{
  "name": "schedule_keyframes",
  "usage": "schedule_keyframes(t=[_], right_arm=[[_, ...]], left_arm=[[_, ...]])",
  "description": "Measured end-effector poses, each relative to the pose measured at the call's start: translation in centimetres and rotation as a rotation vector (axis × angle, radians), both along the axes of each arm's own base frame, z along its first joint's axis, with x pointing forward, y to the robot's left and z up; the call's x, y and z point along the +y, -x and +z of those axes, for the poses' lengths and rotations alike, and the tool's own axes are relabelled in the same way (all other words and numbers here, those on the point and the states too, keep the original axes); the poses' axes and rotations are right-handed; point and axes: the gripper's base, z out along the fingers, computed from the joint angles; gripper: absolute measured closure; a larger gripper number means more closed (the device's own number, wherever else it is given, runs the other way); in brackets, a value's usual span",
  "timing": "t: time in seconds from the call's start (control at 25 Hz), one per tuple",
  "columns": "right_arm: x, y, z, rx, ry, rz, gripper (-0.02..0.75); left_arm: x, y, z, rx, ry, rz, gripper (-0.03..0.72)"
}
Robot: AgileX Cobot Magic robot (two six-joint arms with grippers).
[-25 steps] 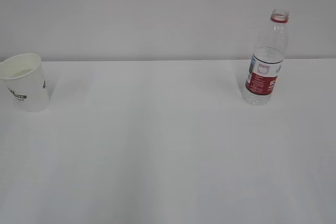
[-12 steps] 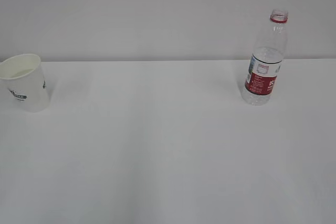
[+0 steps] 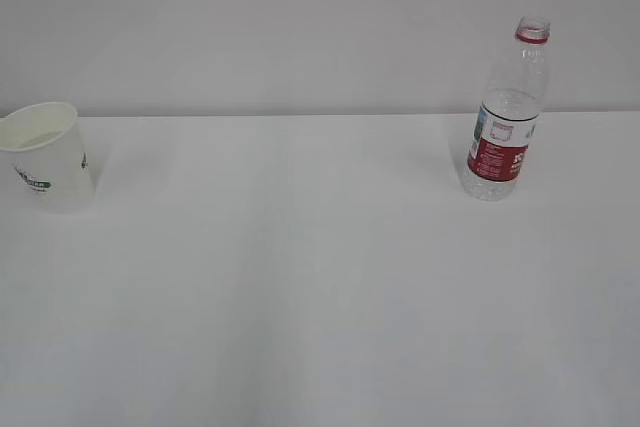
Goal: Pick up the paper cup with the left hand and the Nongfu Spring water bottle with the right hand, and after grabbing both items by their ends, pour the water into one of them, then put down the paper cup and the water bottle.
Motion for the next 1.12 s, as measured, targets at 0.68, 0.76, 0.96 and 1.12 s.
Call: schedule_keyframes(t=[0.68, 0.76, 0.96, 1.12], right_arm=[[-0.15, -0.01, 0.01, -0.002, 0.015, -0.01, 0.148], [-0.15, -0.01, 0.01, -0.002, 0.015, -0.01, 0.148], [-0.15, -0.01, 0.01, -0.002, 0.015, -0.01, 0.148], [-0.15, -0.01, 0.01, -0.002, 0.015, -0.01, 0.148]], left_arm=[[0.0, 0.0, 0.0, 0.0, 0.0, 0.0, 0.109], [0.0, 0.0, 0.0, 0.0, 0.0, 0.0, 0.109], [0.0, 0.0, 0.0, 0.0, 0.0, 0.0, 0.109], [0.0, 0.0, 0.0, 0.0, 0.0, 0.0, 0.109]])
